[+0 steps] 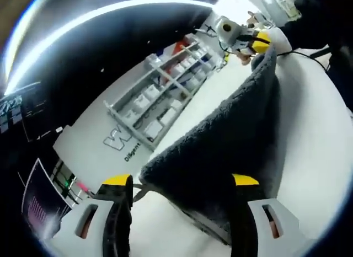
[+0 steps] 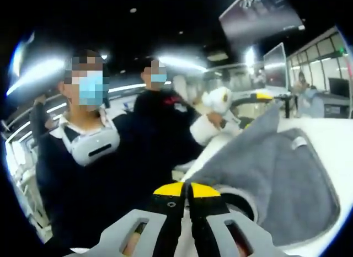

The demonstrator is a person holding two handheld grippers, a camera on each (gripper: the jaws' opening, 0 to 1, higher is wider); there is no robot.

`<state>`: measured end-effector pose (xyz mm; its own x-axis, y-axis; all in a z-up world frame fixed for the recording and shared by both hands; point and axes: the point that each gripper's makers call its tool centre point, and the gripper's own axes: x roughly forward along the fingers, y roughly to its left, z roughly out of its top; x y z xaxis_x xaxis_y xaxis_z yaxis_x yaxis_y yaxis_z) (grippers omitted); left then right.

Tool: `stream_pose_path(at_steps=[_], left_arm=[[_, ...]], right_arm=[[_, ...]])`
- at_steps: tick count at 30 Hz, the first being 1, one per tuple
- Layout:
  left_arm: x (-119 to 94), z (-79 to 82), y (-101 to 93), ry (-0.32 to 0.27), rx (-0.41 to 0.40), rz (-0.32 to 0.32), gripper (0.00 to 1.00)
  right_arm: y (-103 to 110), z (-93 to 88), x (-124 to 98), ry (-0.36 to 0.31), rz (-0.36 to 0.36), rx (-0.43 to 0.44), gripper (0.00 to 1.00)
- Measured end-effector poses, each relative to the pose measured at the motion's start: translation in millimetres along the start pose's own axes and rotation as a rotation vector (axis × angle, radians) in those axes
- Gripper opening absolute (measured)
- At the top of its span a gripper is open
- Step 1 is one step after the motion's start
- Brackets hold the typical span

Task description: Open the folded towel by lifting each exposed corner and separating the folded layers until the towel lies flat within the target outline without major curled edges

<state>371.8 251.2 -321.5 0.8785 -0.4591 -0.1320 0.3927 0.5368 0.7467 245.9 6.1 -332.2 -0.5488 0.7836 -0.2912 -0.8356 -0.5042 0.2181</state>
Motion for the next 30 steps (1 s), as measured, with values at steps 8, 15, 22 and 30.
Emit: stream_pose_path(at_steps=[8, 15, 22, 30], left_arm=[[-15, 10.6, 4.9, -0.028, 0.048, 0.016, 0.70], [-21, 24.9, 2.9, -0.040, 0.136, 0.016, 0.70], [-21, 27.8, -0.7, -0.021, 0.226, 0.011, 0.69], [-23, 32.9, 1.1, -0.040, 0.251, 0.029, 0.67]], right_arm=[[3, -7.8, -1, 0.046, 0.038, 0.020, 0.00], [8, -17.0, 4, 0.093, 0.058, 0.042, 0.00], [7, -20.2, 4, 0.103, 0.064, 0.058, 0.00], [11, -30.9, 3, 0.151, 0.094, 0.087, 0.00]])
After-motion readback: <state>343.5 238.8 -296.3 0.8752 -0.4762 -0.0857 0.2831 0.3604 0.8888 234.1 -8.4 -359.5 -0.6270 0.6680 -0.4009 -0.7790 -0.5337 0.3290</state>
